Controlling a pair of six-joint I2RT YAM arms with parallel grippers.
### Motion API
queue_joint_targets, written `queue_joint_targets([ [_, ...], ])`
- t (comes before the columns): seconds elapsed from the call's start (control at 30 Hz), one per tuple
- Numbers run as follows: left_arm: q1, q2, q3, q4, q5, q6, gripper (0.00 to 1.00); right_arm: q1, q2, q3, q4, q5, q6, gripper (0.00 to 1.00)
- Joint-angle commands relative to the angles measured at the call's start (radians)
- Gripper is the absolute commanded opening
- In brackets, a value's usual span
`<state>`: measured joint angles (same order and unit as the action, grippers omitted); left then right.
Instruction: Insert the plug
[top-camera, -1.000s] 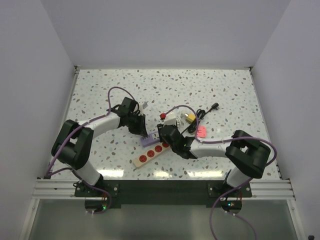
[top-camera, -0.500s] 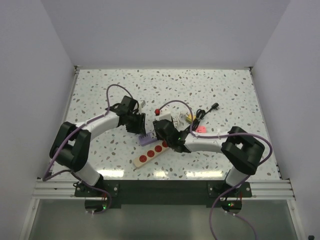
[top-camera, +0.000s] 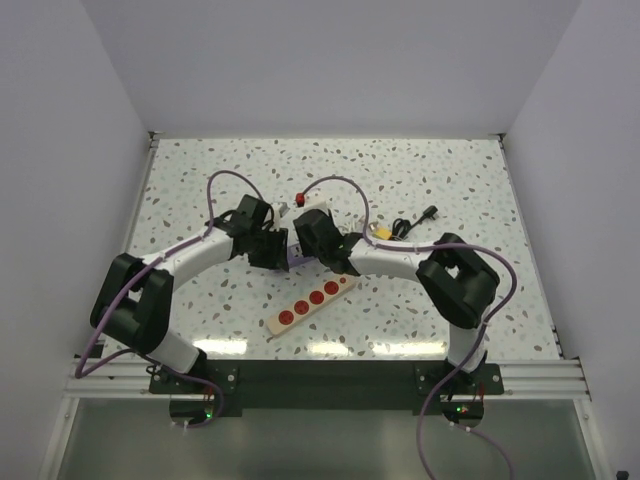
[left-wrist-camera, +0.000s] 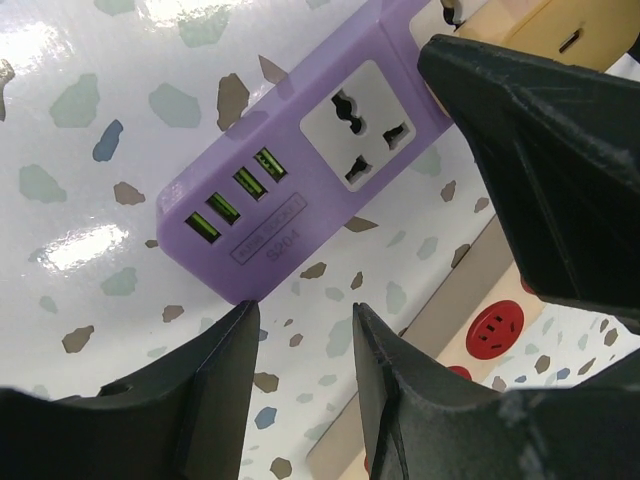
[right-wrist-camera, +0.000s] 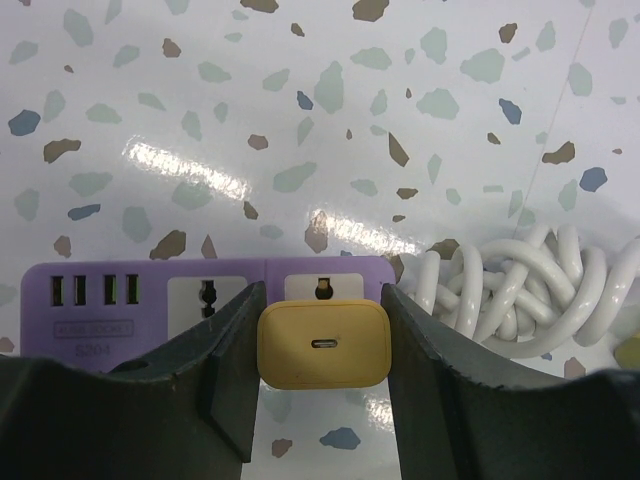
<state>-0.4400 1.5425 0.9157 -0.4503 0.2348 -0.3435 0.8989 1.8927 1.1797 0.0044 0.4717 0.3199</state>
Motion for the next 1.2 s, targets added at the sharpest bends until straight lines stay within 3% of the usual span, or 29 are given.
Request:
queue_joint_targets([
  [0.0,-0.003,-0.004,-0.008,0.007,-0.032,0.023,0.47,-0.003,0.043,-0.057,-0.133,-0.024,-0.021,0.0],
  [0.27,-0.003,0.002,-0.015,0.032,-0.071,0.005,0.47,0.028,-0.029,-0.261,-0.017,0.039,0.036,0.0],
  [0.83,-0.003,0.082,0.049,0.064,-0.091,-0.02,0.47,0.043,0.002,-0.313,-0.001,0.005,0.133,0.0],
  [0.87,-0.003,0.082,0.049,0.062,-0.089,-0.02,0.47,0.035,-0.003,-0.293,-0.027,0.007,0.133,0.06],
  [0.9,-0.003,0.084,0.051,0.062,-0.088,-0.019,0.47,0.032,-0.013,-0.285,-0.03,0.002,0.13,0.22],
  [1.03,-0.003,0.073,0.051,0.053,-0.075,-0.017,0.47,0.018,-0.029,-0.232,-0.044,0.015,0.11,0.52],
  [1.17,-0.003,0.053,0.042,0.055,-0.075,-0.019,0.47,0.0,-0.04,-0.178,-0.057,0.022,0.088,0.67],
])
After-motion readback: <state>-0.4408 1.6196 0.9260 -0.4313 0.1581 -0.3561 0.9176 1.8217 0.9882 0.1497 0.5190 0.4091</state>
